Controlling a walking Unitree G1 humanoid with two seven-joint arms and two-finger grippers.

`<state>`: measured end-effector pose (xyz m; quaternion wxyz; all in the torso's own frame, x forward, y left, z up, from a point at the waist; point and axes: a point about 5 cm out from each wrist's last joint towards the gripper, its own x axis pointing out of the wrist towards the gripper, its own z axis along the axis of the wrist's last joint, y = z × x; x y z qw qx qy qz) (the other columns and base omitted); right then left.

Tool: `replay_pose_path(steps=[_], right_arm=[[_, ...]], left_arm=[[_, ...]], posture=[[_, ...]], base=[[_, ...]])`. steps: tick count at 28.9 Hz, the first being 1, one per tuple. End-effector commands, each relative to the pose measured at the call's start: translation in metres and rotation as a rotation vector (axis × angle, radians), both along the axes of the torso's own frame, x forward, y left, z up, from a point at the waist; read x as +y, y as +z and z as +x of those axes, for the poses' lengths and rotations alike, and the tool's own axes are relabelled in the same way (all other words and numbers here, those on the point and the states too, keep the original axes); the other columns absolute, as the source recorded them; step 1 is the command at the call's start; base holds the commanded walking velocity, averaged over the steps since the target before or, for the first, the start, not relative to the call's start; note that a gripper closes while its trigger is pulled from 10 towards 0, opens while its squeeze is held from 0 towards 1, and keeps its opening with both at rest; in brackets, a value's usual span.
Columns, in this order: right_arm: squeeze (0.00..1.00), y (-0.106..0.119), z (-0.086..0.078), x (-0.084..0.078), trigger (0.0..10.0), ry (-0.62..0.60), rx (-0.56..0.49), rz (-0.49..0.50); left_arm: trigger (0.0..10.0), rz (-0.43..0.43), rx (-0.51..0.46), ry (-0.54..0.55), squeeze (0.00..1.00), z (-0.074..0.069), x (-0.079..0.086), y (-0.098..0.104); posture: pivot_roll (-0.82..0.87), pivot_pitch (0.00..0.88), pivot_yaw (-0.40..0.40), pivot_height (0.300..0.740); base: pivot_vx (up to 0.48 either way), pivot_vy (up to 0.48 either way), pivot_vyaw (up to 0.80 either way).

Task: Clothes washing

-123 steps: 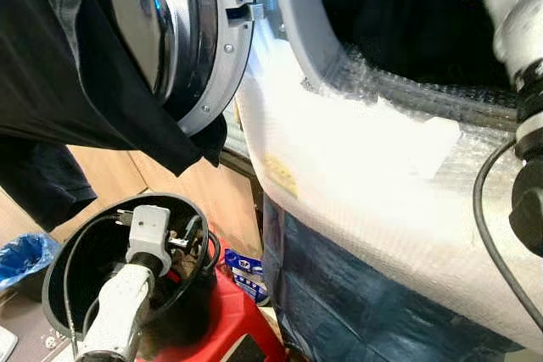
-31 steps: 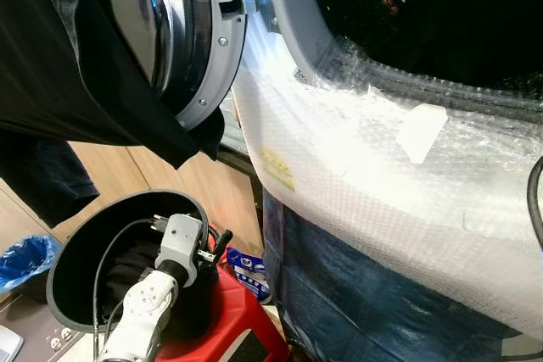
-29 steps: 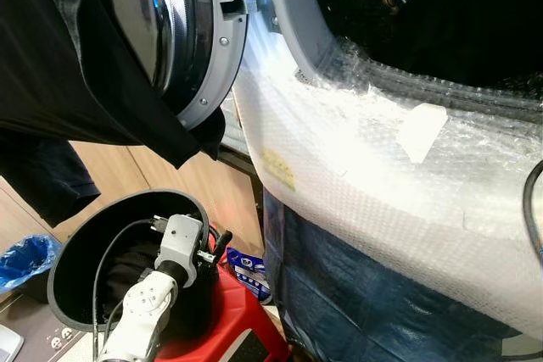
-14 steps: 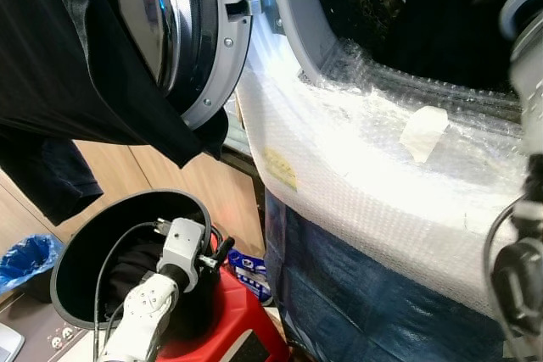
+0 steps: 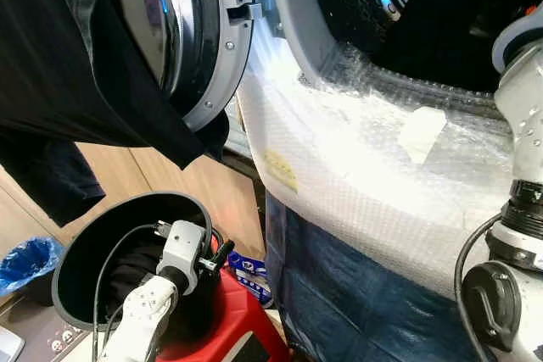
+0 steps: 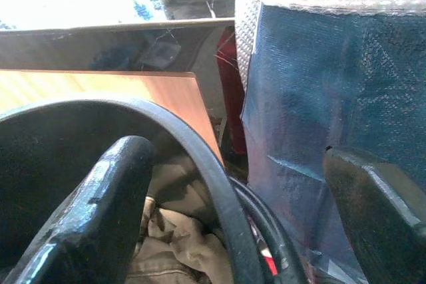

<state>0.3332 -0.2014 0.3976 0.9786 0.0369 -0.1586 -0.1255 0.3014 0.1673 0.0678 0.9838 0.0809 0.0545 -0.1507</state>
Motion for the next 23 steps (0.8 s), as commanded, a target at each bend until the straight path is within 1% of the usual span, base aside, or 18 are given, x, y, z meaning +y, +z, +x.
replay_pose_path(steps=[1, 6, 7, 10, 11, 13, 14, 16, 18, 20, 23], right_arm=[[0.00, 0.008, -0.010, 0.015, 10.0, 0.033, -0.028, -0.016], [0.00, 0.004, -0.019, 0.030, 10.0, 0.037, -0.029, -0.036], [0.00, 0.002, -0.024, 0.039, 10.0, 0.064, -0.032, -0.062], [0.00, -0.009, -0.027, 0.049, 10.0, 0.116, 0.004, -0.082], [0.00, -0.014, -0.027, 0.050, 10.0, 0.118, 0.027, -0.079], [0.00, -0.017, -0.028, 0.050, 10.0, 0.117, 0.032, -0.082], [0.00, -0.027, -0.029, 0.050, 10.0, 0.124, 0.064, -0.087], [0.00, -0.033, -0.030, 0.049, 10.0, 0.121, 0.093, -0.088], [0.00, -0.042, -0.031, 0.049, 10.0, 0.163, 0.128, -0.091], [0.00, -0.048, -0.034, 0.049, 10.0, 0.183, 0.141, -0.110], [0.00, -0.056, -0.038, 0.051, 10.0, 0.256, 0.157, -0.150]], left_arm=[[10.0, 0.022, 0.009, 0.009, 0.00, -0.002, 0.004, -0.001], [10.0, 0.024, 0.010, 0.018, 0.00, -0.003, 0.007, -0.002], [10.0, 0.026, 0.012, 0.017, 0.00, -0.003, 0.007, -0.002], [10.0, 0.025, 0.014, 0.017, 0.00, -0.003, 0.007, -0.003], [10.0, 0.025, 0.014, 0.015, 0.00, -0.004, 0.006, -0.003], [10.0, 0.024, 0.014, 0.014, 0.00, -0.004, 0.006, -0.003], [10.0, 0.023, 0.014, 0.012, 0.00, -0.003, 0.005, -0.003], [10.0, 0.022, 0.014, 0.011, 0.00, -0.003, 0.005, -0.003], [10.0, 0.022, 0.014, 0.007, 0.00, -0.004, 0.004, -0.003], [10.0, 0.021, 0.014, 0.006, 0.00, -0.004, 0.004, -0.004], [10.0, 0.021, 0.014, 0.006, 0.00, -0.004, 0.003, -0.004]], posture=[[-0.02, 0.089, 0.127, 0.740], [-0.02, 0.093, 0.125, 0.740], [-0.02, 0.093, 0.125, 0.740], [-0.02, 0.097, 0.123, 0.740], [-0.02, 0.087, 0.122, 0.740], [-0.02, 0.085, 0.119, 0.740], [-0.02, 0.078, 0.118, 0.740], [-0.02, 0.070, 0.116, 0.740], [-0.02, 0.070, 0.116, 0.740], [-0.02, 0.055, 0.110, 0.740], [-0.02, 0.049, 0.107, 0.740]], base=[[0.000, 0.000, 0.00], [0.000, 0.000, 0.00], [0.000, 0.000, 0.00], [0.000, 0.000, 0.00], [0.000, 0.000, 0.00], [0.000, 0.000, 0.00], [0.000, 0.000, 0.00], [0.000, 0.000, 0.00], [0.000, 0.000, 0.00], [0.000, 0.000, 0.00], [0.000, 0.000, 0.00]])
